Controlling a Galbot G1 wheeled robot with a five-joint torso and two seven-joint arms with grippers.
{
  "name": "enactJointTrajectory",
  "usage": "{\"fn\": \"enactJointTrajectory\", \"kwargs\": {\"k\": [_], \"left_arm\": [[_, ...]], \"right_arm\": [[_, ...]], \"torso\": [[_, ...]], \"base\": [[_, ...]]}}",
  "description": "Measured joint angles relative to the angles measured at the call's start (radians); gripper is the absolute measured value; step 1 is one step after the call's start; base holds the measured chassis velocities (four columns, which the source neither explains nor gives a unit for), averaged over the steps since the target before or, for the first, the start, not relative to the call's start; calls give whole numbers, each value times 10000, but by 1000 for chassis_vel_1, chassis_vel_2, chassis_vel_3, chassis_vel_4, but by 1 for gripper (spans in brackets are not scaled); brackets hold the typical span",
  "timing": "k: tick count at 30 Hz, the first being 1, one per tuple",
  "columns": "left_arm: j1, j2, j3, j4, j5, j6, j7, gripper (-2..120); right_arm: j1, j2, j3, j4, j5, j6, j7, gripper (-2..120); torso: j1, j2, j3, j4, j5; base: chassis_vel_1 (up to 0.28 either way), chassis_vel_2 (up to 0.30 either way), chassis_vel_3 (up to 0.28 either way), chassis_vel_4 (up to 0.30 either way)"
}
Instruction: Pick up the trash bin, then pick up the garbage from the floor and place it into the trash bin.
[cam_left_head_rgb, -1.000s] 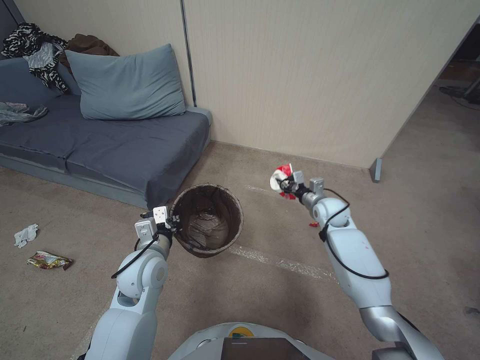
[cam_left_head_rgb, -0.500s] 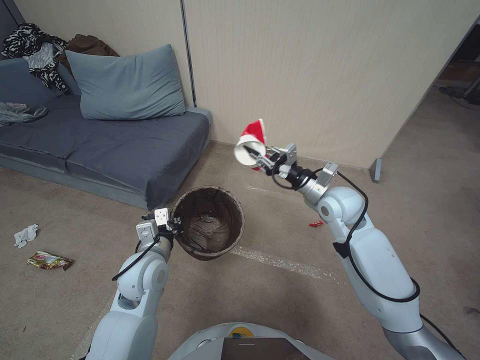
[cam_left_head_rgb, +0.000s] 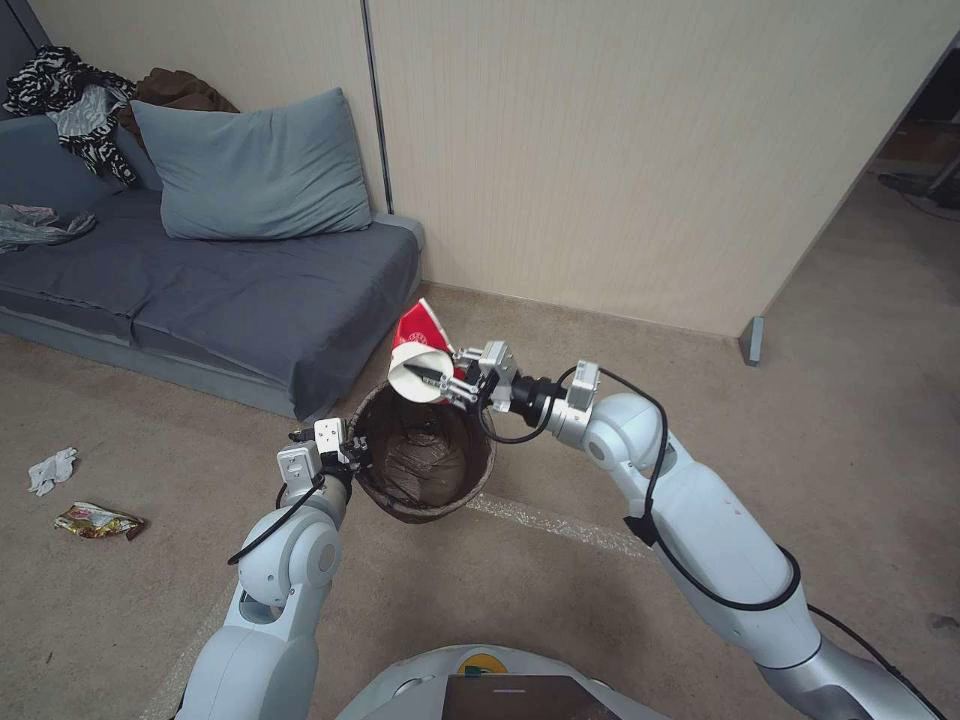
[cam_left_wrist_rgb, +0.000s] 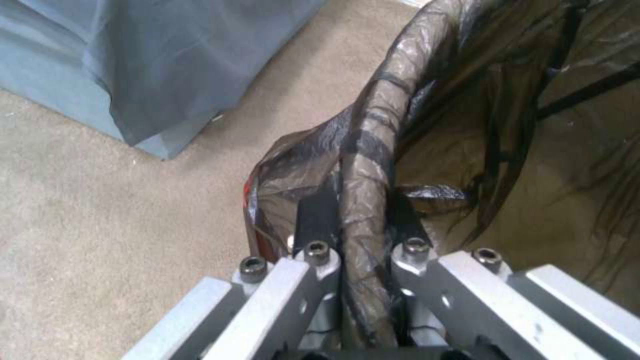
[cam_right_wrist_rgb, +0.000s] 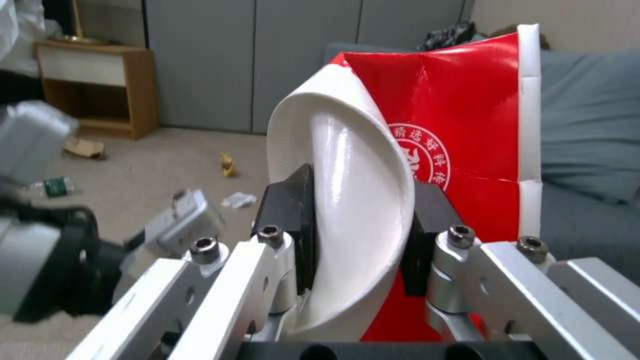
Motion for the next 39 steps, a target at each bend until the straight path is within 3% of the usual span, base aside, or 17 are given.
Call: {"fn": "enactJointTrajectory", "kwargs": {"k": [25, 39], "left_arm": [[29, -8, -14, -158, -17, 0, -6, 3], [57, -6, 4, -198, -23, 0, -1, 3]], "right_arm": [[-589, 206, -688, -944, -1646, 28, -176, 24], [-622, 165, -757, -904, -1828, -112, -99, 73]], "torso": [[0, 0, 0, 0, 1], [0, 0, 0, -1, 0]], "base": [[0, 0, 0, 0], [0, 0, 0, 0]]}}
